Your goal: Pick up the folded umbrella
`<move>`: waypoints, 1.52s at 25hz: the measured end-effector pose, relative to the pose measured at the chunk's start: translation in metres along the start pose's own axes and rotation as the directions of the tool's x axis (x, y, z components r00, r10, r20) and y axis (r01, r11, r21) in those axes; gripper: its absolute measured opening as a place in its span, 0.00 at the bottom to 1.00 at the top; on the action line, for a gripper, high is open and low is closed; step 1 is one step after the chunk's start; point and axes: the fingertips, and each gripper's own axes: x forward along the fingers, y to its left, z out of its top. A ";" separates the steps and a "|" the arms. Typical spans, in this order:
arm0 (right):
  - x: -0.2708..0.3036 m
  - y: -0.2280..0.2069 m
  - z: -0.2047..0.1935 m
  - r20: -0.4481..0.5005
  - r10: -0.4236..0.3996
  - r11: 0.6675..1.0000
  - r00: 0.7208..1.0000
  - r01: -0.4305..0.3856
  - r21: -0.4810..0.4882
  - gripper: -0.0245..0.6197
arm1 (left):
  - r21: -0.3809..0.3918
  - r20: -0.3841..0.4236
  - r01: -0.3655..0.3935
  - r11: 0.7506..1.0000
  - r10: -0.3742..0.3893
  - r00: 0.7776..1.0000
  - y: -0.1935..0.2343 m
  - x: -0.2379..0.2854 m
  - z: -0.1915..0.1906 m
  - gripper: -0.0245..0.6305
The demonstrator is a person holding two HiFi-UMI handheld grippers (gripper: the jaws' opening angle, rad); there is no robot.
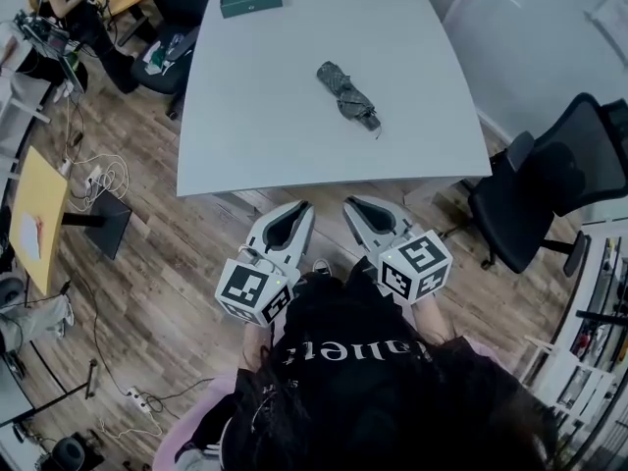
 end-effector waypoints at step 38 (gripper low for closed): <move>0.133 -0.215 0.039 -0.179 0.001 0.995 0.984 -0.019 -0.101 0.09 | 0.029 -0.049 -0.193 0.981 0.194 0.980 0.091 0.150 0.031 0.08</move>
